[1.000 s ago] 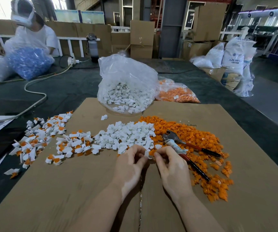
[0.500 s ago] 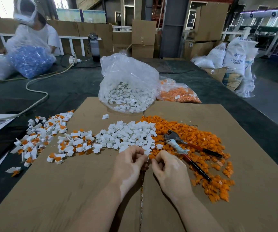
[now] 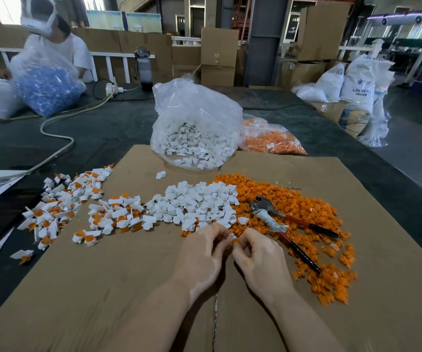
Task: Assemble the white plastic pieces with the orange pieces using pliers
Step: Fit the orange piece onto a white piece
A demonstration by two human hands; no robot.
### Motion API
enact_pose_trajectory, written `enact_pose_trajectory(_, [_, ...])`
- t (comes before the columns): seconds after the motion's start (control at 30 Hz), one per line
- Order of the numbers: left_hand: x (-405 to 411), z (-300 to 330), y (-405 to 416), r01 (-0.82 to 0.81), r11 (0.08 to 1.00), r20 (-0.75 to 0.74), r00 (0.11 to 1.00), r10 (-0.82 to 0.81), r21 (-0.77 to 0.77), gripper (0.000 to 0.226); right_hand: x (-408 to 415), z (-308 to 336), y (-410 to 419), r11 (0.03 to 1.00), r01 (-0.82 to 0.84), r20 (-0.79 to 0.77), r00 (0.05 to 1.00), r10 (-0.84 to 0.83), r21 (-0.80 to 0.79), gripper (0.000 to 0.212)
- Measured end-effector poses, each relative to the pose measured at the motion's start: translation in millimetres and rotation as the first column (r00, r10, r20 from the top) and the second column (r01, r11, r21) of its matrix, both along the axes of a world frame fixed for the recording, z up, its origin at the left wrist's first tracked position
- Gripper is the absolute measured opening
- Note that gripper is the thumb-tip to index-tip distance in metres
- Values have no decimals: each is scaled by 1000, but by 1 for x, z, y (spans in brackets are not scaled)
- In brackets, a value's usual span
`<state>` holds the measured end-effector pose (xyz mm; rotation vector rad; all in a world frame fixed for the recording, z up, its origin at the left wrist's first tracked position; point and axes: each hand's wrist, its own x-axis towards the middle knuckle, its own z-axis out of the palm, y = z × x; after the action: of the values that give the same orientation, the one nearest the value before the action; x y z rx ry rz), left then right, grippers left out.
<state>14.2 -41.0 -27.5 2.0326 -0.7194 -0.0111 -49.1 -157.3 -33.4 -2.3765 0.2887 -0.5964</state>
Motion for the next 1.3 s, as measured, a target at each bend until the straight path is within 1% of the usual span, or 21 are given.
enact_pose_trajectory(0.07, [0,1,0,0,1000,-16,1000,0,-7,17,0,1,0,1000,-7,11,1000,7,20,25])
enact_pose_trajectory(0.1, [1,1,0,-18,998,-86,996,13,-52,15,0,2,1,1000,-16,23,1000,15,27,23])
enact_pose_trajectory(0.13, [1,2,0,-43,991,-193,981,17,-130,14,0,3,2,999,-28,39,999,26,40,21])
enact_pose_trajectory(0.17, [2,4,0,-71,975,-299,954,5,-210,14,0,4,3,998,-40,54,998,37,57,19])
enact_pose_trajectory(0.2, [2,5,0,-100,958,-373,928,-8,-269,13,0,6,4,996,-47,68,997,42,73,16])
enact_pose_trajectory(0.33, [4,7,1,-148,920,-476,878,-47,-363,14,-1,7,4,994,-29,148,989,14,104,9])
enact_pose_trajectory(0.37, [4,6,1,-146,915,-477,877,-56,-376,16,-1,7,4,995,-29,165,986,12,100,8])
enact_pose_trajectory(0.47, [5,6,3,-104,930,-430,900,-62,-354,21,-2,8,4,998,-56,192,980,51,22,24])
enact_pose_trajectory(0.53, [5,5,4,-82,935,-414,907,-74,-345,21,-1,9,4,997,-76,198,977,79,-21,29])
enact_pose_trajectory(0.8, [5,4,2,-71,940,-419,904,-80,-334,22,-1,9,3,996,-77,209,974,82,-33,21])
enact_pose_trajectory(0.97, [6,4,2,-79,941,-410,910,-67,-329,23,0,10,4,997,-76,206,975,79,-24,20])
enact_pose_trajectory(1.17, [6,4,1,-87,948,-345,938,-25,-306,9,0,9,4,997,-75,187,979,80,-33,22])
enact_pose_trajectory(1.23, [7,5,0,-96,946,-351,936,-19,-308,9,0,10,3,998,-43,183,982,49,-38,24])
enact_pose_trajectory(1.3, [7,6,-1,-114,936,-381,924,-22,-331,9,-1,12,1,996,50,202,979,-36,-69,28])
